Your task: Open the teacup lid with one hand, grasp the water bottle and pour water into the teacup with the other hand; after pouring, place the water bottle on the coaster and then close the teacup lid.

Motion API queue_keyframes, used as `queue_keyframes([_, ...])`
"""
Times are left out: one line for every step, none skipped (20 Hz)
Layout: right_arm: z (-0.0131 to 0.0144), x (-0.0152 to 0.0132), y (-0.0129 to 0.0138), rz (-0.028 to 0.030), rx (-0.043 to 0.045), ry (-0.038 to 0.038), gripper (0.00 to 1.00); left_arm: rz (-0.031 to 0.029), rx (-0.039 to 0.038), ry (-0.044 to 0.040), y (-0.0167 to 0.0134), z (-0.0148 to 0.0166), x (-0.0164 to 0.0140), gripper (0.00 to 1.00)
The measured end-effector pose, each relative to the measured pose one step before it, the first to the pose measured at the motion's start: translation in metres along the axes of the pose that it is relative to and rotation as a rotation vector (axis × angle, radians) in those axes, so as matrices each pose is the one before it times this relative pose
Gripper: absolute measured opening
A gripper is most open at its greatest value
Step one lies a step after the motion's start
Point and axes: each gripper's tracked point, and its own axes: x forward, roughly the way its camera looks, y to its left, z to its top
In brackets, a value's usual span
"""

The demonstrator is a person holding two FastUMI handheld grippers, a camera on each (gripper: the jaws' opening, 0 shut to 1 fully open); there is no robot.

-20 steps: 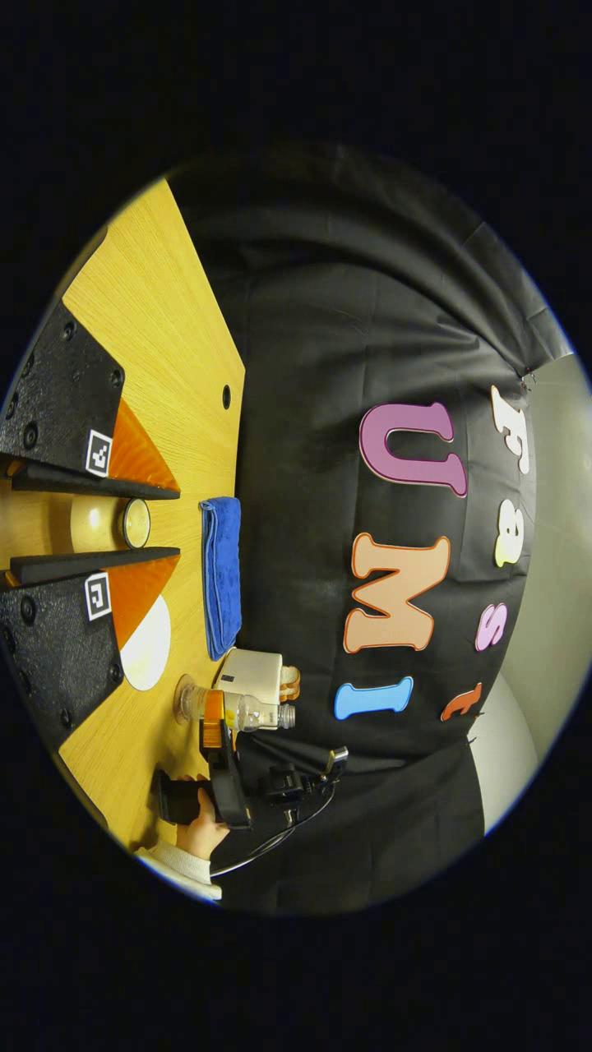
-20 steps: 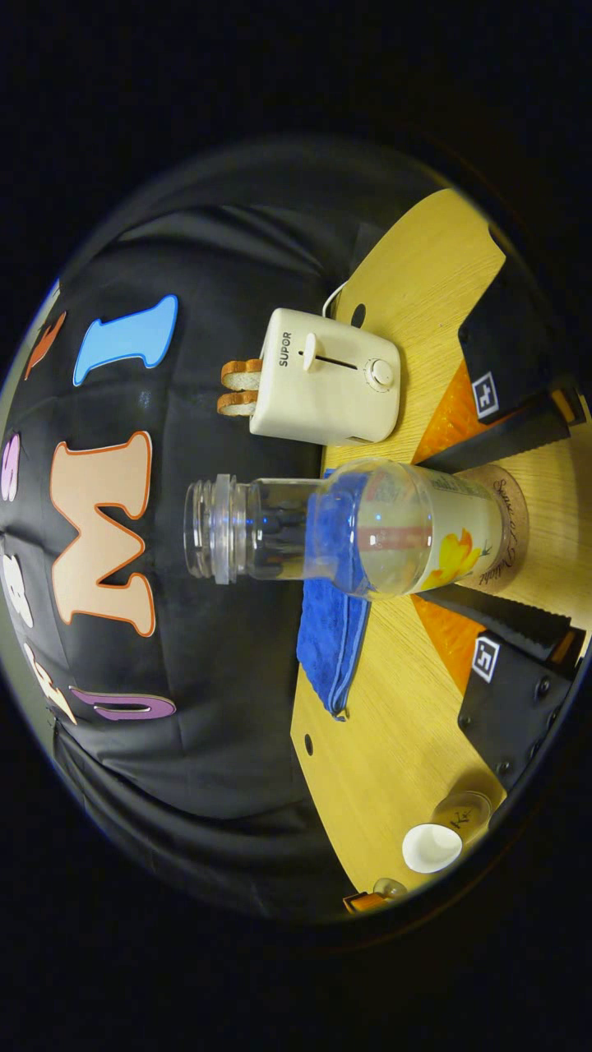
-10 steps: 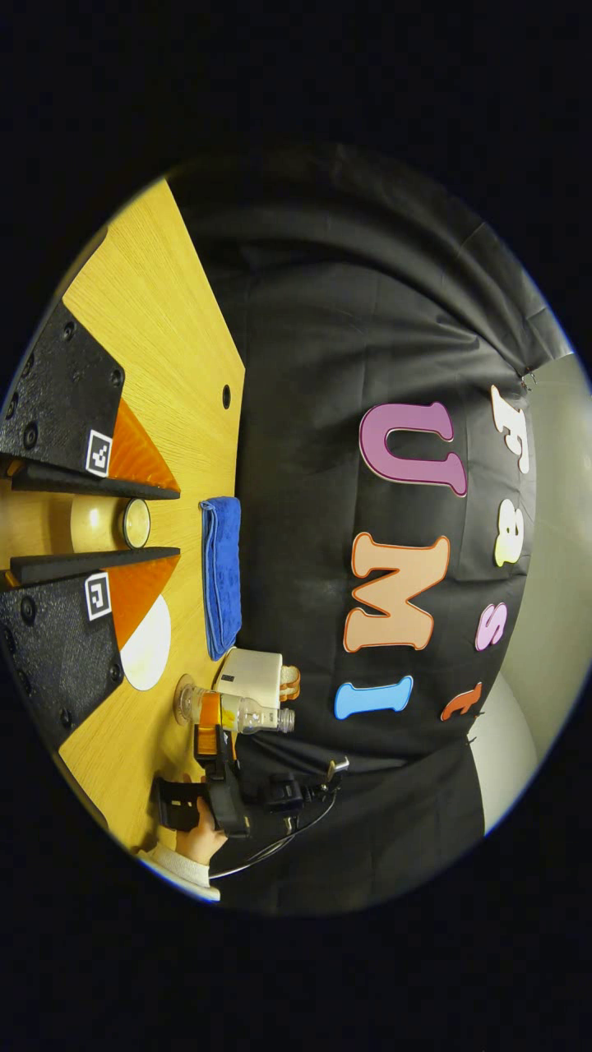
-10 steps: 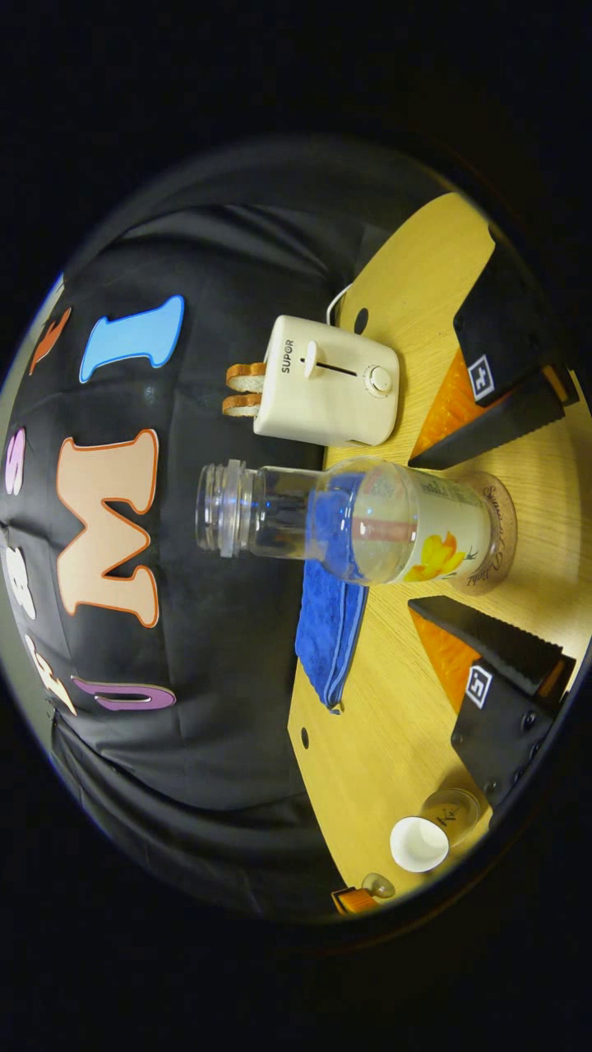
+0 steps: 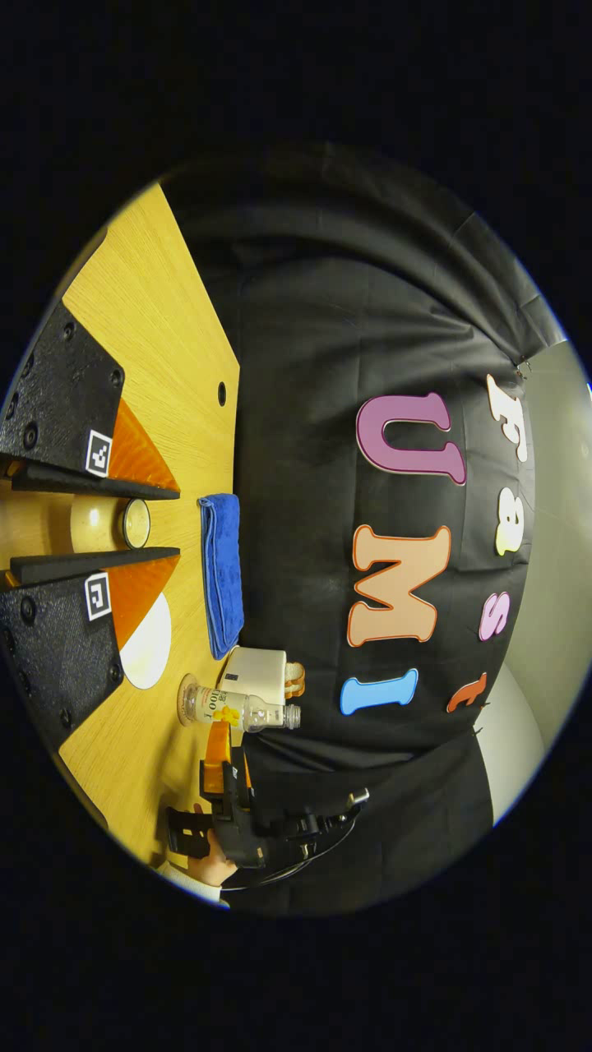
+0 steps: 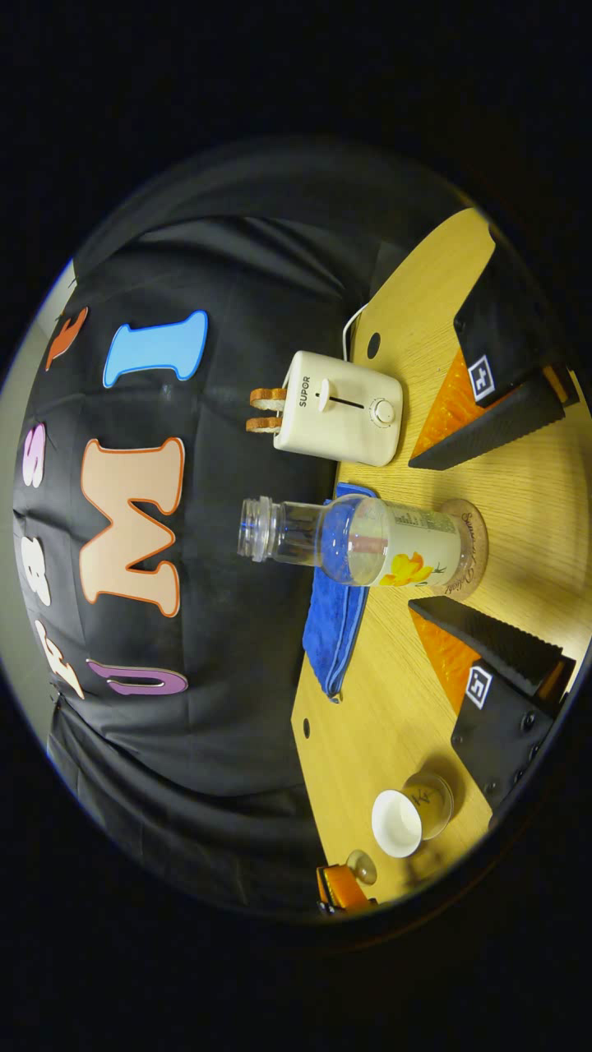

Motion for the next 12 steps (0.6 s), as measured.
queue_keyframes([0.00094,-0.00755,-0.00133,0.00439,0.01484,-0.01137,0.99,-0.00439,-0.00754,0.00083,-0.00256,-0.00009,0.00139,0.29])
queue_keyframes([0.00077,-0.00789,-0.00212,0.00112,0.01607,-0.01244,0.99,-0.00281,-0.00380,-0.00109,-0.00208,-0.00018,0.00246,0.28])
queue_keyframes([0.00197,-0.00747,-0.00269,-0.00304,0.01387,-0.01345,0.99,-0.00315,-0.00507,0.00087,-0.00247,0.00030,0.00151,0.28])
queue_keyframes([0.00233,-0.00780,-0.00145,0.00360,0.01816,-0.01598,0.99,-0.00527,-0.00790,0.00125,-0.00243,-0.00056,0.00177,0.28])
queue_keyframes([0.00268,-0.00774,-0.00185,0.00350,0.01290,-0.01440,0.99,-0.01019,-0.00743,-0.00076,-0.00501,-0.00009,0.00216,0.28])
queue_keyframes([0.00188,-0.00737,-0.00213,0.00740,0.01476,-0.01216,0.99,-0.00712,-0.00840,0.00009,-0.00436,-0.00077,0.00179,0.29])
queue_keyframes([0.00241,-0.00748,-0.00079,0.01100,0.01589,-0.01098,0.99,-0.00528,-0.00737,0.00177,-0.00274,0.00013,0.00263,0.28])
queue_keyframes([-0.00043,-0.00487,-0.00232,0.00644,0.01055,-0.00613,1.00,-0.00457,-0.00479,0.00137,-0.00396,-0.00086,0.00324,0.28])
queue_keyframes([0.00130,-0.00570,-0.00263,0.00374,0.00545,-0.00554,1.00,-0.00468,-0.00276,-0.00308,-0.00376,-0.00011,0.00097,0.28])
queue_keyframes([0.00102,-0.00420,-0.00225,0.00133,0.00360,-0.00637,1.00,-0.00498,-0.00032,0.00329,-0.00398,-0.00093,0.00244,0.28])
queue_keyframes([0.00113,-0.00334,-0.00238,0.00254,0.00246,-0.00831,0.99,-0.00414,0.00205,-0.00065,-0.00357,0.00056,0.00231,0.28])
queue_keyframes([-0.00051,-0.00346,-0.00177,-0.00318,0.00340,-0.00806,0.99,-0.00522,0.00372,0.00039,-0.00436,-0.00126,0.00154,0.28])
